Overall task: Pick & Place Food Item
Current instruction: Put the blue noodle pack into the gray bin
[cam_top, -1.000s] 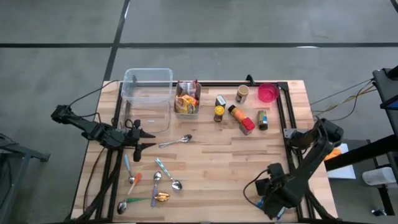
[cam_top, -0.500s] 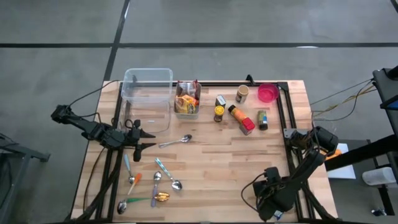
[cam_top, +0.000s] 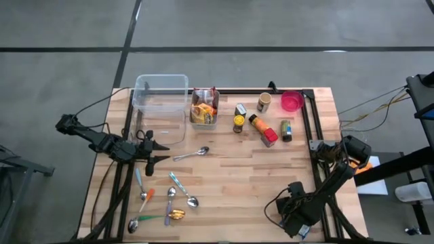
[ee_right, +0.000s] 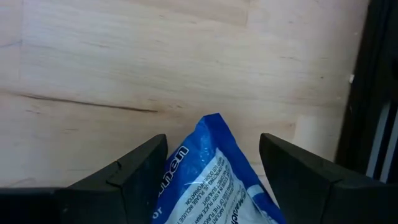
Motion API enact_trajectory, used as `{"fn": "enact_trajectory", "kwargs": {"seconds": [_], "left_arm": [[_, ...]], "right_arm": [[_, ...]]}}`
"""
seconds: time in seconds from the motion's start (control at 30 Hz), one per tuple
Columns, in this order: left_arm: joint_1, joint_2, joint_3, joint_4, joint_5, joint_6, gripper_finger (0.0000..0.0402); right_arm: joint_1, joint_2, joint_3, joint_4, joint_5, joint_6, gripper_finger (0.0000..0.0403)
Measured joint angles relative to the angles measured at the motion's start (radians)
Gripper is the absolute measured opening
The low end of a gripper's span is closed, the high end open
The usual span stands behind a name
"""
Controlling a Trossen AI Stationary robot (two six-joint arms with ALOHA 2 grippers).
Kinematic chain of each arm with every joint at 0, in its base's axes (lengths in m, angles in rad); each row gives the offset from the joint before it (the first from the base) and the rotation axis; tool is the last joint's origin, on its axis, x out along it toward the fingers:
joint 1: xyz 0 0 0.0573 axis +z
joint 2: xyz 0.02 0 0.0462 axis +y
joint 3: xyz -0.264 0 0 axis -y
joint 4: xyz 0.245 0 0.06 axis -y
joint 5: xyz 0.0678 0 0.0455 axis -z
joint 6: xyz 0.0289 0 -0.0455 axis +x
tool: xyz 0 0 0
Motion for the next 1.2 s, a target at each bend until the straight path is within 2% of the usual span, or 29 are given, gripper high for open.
{"fn": "enact_trajectory", "kwargs": {"seconds": [0.13, 0.53, 0.67, 0.77, 1.0, 1.2], "left_arm": [[0.0, 0.0, 0.0, 0.0, 0.0, 0.0, 0.0163], [0.0, 0.0, 0.0, 0.0, 0.0, 0.0, 0.0163], [0.0, 0.0, 0.0, 0.0, 0.0, 0.0, 0.0163], [0.0, 0.0, 0.0, 0.0, 0.0, 0.0, 0.0163], [0.0, 0.0, 0.0, 0.0, 0.0, 0.0, 0.0163], [0.0, 0.0, 0.0, 0.0, 0.0, 0.0, 0.0164]], "right_arm": [[0.0, -0.003, 0.003, 0.006, 0.0, 0.0, 0.0231], [-0.002, -0.003, 0.001, 0.045, 0.015, -0.025, 0.0065], [0.0, -0.003, 0.001, 0.041, 0.003, -0.027, 0.0024], [0.0, -0.003, 0.001, 0.041, -0.001, -0.027, 0.0021], [0.0, -0.006, 0.0, 0.042, 0.001, -0.026, 0.0042], [0.0, -0.014, -0.001, 0.041, 0.03, -0.025, 0.0017]]}}
